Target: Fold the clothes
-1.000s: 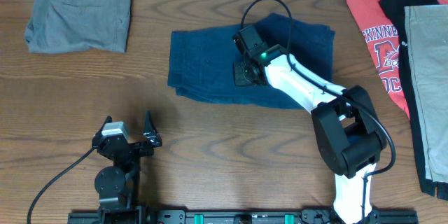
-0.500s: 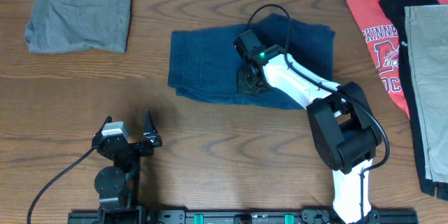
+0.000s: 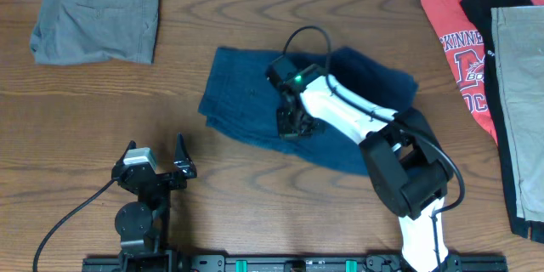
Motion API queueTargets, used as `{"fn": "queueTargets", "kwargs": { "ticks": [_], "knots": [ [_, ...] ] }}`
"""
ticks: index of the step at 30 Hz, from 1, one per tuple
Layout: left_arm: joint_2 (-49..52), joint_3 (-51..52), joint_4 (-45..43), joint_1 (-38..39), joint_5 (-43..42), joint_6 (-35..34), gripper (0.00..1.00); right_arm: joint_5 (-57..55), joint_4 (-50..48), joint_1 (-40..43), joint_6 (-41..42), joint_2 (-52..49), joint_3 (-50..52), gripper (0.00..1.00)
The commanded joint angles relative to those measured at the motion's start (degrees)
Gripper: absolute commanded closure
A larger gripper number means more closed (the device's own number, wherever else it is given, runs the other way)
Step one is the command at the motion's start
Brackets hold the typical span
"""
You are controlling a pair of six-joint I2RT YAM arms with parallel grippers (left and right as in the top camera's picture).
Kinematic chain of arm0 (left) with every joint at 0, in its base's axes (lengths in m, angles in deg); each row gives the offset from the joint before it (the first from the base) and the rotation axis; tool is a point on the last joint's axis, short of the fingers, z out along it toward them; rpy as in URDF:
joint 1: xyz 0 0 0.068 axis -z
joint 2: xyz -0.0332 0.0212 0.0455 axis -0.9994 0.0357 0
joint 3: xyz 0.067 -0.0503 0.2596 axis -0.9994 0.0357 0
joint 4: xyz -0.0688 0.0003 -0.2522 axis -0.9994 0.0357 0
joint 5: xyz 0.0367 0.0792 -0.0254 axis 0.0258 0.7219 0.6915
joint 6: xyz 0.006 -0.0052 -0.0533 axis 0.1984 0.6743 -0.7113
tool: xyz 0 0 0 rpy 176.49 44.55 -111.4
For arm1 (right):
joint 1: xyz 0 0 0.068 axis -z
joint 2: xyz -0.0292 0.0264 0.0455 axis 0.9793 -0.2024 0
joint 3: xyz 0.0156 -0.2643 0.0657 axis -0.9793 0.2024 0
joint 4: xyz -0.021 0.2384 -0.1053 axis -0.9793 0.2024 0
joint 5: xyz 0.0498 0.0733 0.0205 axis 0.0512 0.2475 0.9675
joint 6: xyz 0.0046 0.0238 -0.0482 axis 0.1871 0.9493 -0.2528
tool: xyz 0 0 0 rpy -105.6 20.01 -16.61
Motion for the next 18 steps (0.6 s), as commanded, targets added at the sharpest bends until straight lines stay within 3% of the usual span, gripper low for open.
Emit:
{"fn": "queueTargets", "kwargs": {
  "ticks": [1, 18],
  "knots": [
    [-0.37, 1.18, 1.62, 0.17, -0.33, 0.94, 0.02, 3.23, 2.71, -3.56, 0.76, -1.38, 1.38, 0.99],
    [-0.37, 1.18, 1.62, 0.17, -0.33, 0.94, 0.02, 3.1, 8.68, -3.82, 2.43, 2.6, 1.38, 0.99]
  ]
}}
